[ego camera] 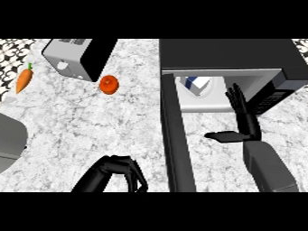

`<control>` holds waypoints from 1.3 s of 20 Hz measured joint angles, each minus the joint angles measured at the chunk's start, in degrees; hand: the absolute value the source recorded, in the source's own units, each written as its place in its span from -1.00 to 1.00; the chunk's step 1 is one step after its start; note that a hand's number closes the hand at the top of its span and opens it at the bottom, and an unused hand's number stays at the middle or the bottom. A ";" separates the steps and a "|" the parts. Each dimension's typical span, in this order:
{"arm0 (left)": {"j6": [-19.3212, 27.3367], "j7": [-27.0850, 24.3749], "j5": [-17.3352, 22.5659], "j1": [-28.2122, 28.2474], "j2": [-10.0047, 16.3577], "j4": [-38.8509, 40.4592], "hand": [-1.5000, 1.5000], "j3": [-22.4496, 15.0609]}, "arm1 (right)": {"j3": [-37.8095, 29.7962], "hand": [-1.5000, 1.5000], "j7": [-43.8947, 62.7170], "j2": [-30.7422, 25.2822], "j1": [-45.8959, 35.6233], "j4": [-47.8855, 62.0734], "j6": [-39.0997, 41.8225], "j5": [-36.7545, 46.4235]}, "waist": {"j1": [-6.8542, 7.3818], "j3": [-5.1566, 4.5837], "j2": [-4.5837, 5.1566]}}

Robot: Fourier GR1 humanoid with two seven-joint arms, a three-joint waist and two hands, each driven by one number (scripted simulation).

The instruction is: Pick up the milk, place it into the microwave and close the microwave

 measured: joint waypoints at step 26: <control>25.06 -0.86 8.57 -27.13 -0.59 32.93 1.00 -30.90 | 1.77 -1.00 18.34 -6.83 40.10 -59.80 17.01 -15.18 | -3.22 -0.14 0.65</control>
